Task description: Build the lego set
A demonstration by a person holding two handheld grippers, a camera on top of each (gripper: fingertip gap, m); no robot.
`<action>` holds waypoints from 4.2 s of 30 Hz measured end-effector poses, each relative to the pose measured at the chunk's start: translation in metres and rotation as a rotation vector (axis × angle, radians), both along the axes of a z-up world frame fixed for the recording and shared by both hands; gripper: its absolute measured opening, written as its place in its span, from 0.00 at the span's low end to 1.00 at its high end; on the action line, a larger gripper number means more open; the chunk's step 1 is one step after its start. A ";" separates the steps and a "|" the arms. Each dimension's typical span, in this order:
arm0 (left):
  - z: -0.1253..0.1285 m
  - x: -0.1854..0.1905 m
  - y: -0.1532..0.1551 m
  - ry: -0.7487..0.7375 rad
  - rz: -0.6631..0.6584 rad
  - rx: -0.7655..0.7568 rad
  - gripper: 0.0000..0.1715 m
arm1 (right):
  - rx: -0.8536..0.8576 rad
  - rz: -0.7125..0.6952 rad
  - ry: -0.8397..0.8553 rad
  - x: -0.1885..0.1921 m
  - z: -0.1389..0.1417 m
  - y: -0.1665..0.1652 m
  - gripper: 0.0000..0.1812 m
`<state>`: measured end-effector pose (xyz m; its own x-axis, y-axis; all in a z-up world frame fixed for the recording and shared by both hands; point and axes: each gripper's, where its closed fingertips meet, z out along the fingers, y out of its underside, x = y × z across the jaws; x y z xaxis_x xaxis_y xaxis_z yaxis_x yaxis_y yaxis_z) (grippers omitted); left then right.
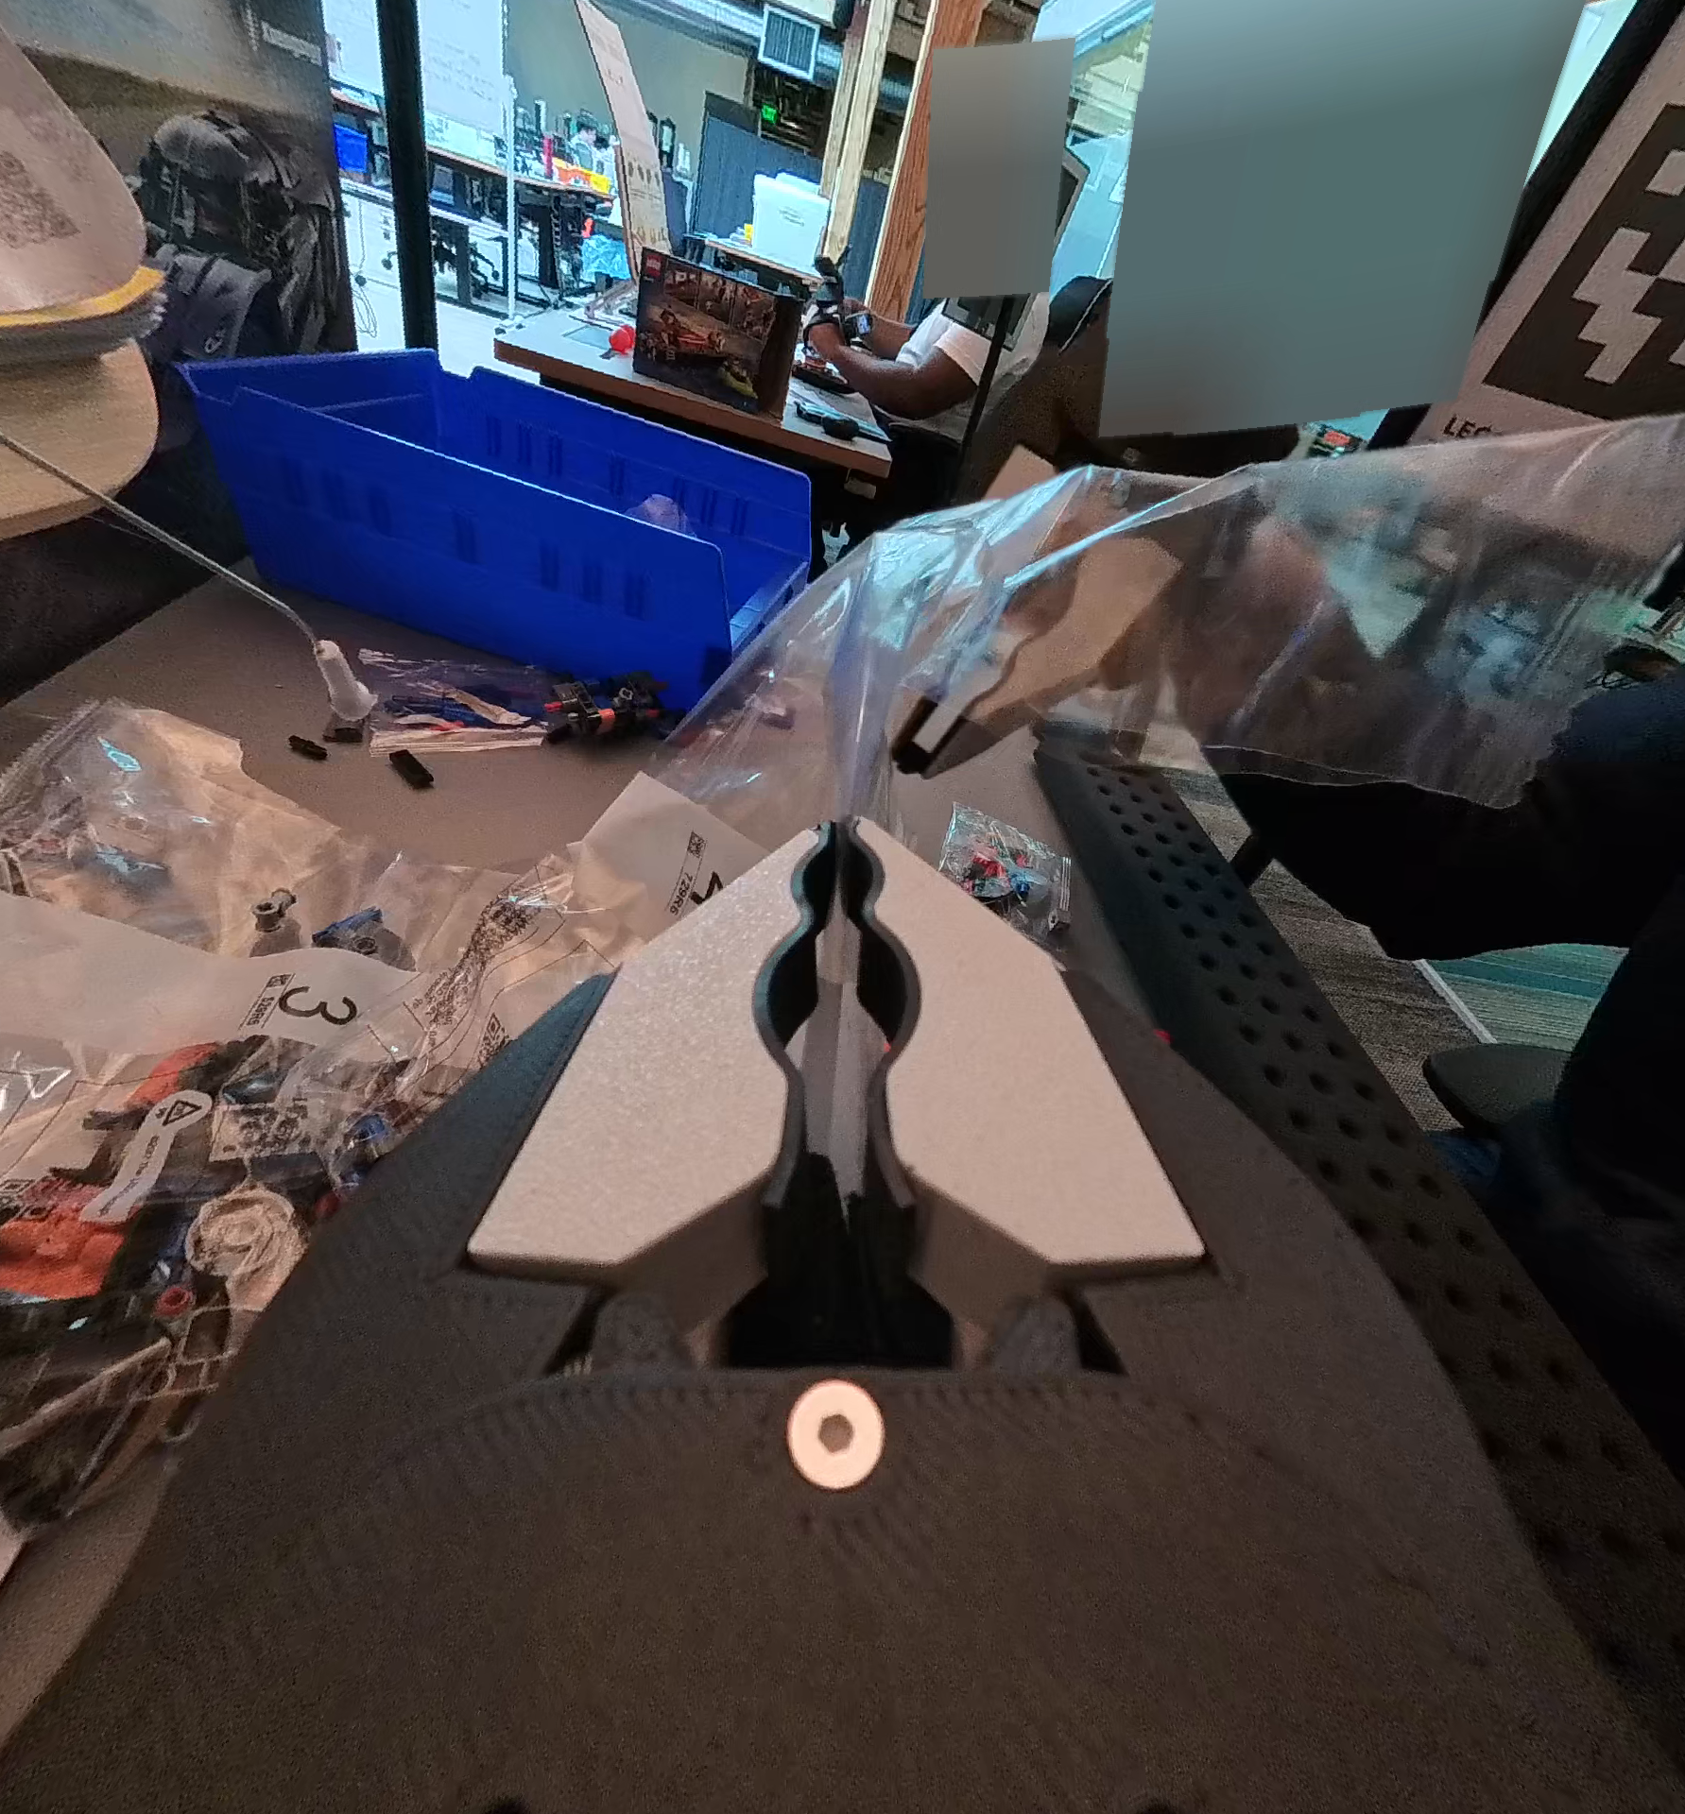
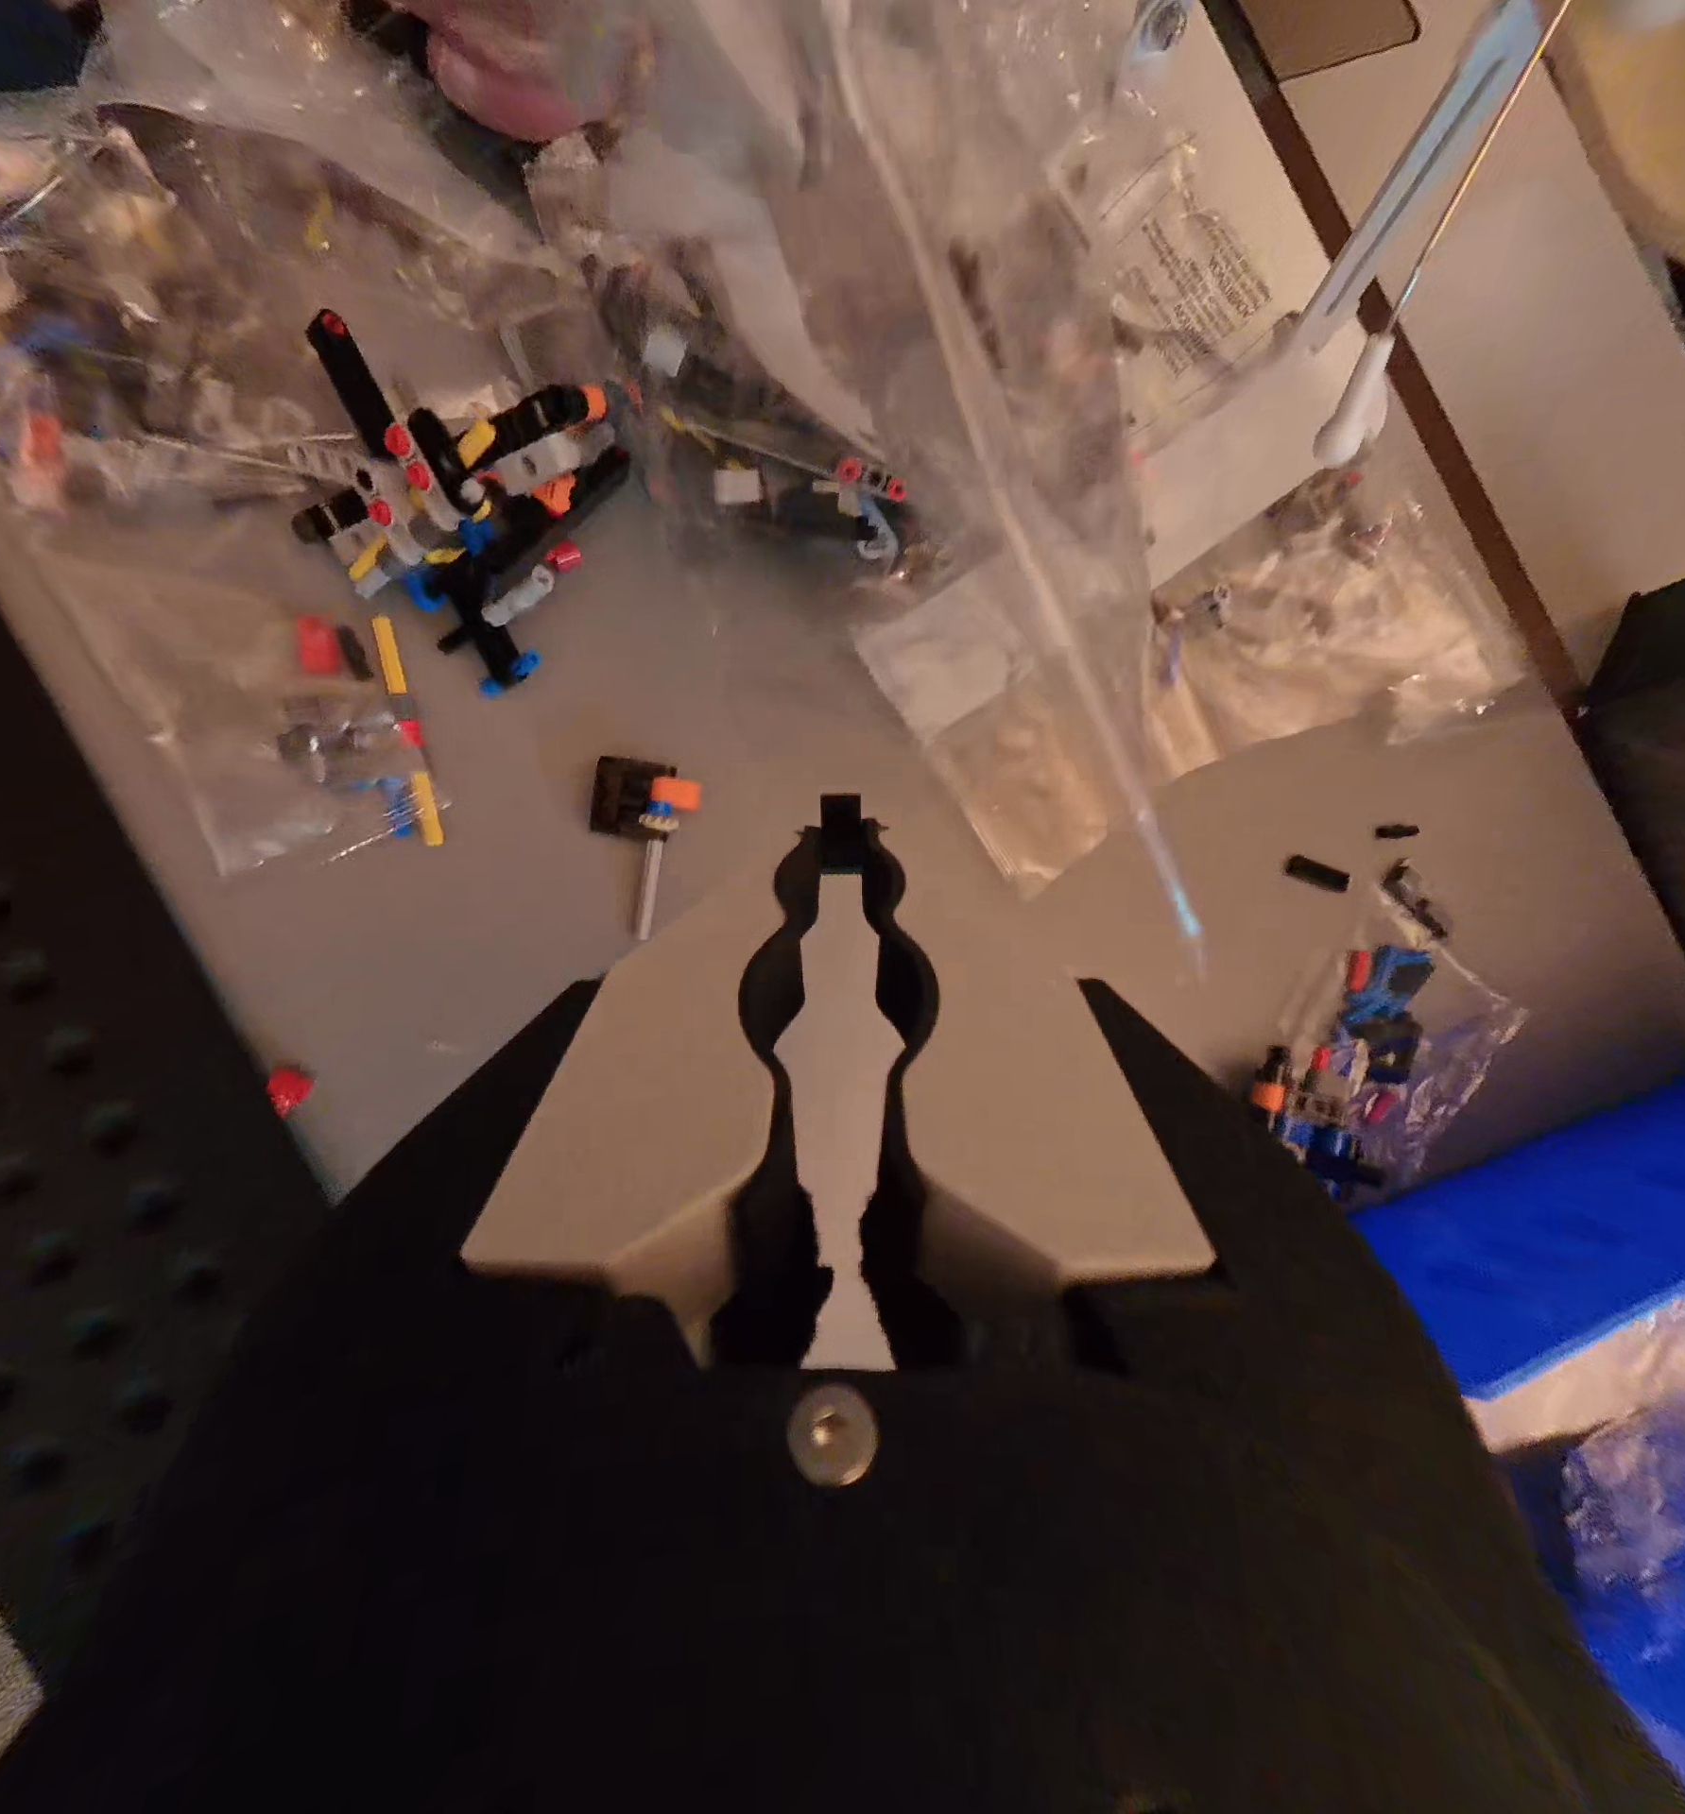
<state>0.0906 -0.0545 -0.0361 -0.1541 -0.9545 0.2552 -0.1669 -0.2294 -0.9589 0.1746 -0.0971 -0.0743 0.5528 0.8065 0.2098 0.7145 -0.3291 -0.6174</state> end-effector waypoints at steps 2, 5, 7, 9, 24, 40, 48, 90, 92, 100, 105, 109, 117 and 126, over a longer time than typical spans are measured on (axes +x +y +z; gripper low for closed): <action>0.000 0.000 0.000 0.001 -0.002 -0.001 0.00 | -0.002 0.013 0.003 -0.007 -0.002 0.007 0.03; 0.000 0.000 0.000 0.000 -0.002 -0.003 0.00 | 0.008 0.012 0.000 -0.014 -0.006 0.020 0.03; 0.000 0.000 0.001 -0.002 0.000 -0.003 0.00 | 0.018 0.006 0.010 -0.017 -0.008 0.028 0.03; 0.000 0.000 0.001 -0.006 0.001 -0.004 0.00 | 0.042 0.001 0.033 -0.021 -0.006 0.035 0.03; 0.001 -0.001 0.002 -0.010 0.006 -0.007 0.00 | 0.007 0.021 -0.004 -0.026 -0.014 0.036 0.03; -0.001 -0.001 0.002 -0.002 0.001 -0.007 0.00 | 0.003 0.008 0.096 -0.038 -0.001 0.041 0.14; -0.001 -0.003 0.004 -0.001 0.008 -0.005 0.00 | 0.035 0.032 0.088 -0.020 0.018 -0.002 0.11; -0.006 0.002 -0.002 0.031 -0.006 0.012 0.00 | -0.566 0.405 -0.160 -0.031 -0.098 -0.148 0.00; -0.005 0.001 -0.001 0.027 -0.003 0.009 0.00 | -0.553 0.402 -0.164 -0.033 -0.099 -0.148 0.00; -0.006 0.003 -0.004 0.037 -0.009 0.015 0.00 | -0.359 0.254 -0.296 -0.018 -0.103 -0.108 0.02; -0.005 0.002 -0.002 0.031 -0.005 0.013 0.00 | -0.382 0.284 -0.176 -0.030 -0.090 -0.115 0.06; -0.006 0.002 -0.003 0.035 -0.008 0.015 0.00 | -0.354 0.254 -0.193 -0.032 -0.097 -0.104 0.13; -0.005 0.001 -0.002 0.033 -0.006 0.014 0.00 | -0.319 0.255 -0.187 -0.042 -0.103 -0.095 0.05; -0.005 0.001 -0.003 0.034 -0.005 0.016 0.00 | -0.329 0.283 -0.159 -0.050 -0.102 -0.099 0.09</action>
<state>0.0920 -0.0571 -0.0412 -0.1505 -0.9578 0.2451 -0.2002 -0.2132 -0.9563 0.1247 -0.1959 -0.1759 0.2831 0.9589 -0.0177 0.8819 -0.2676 -0.3882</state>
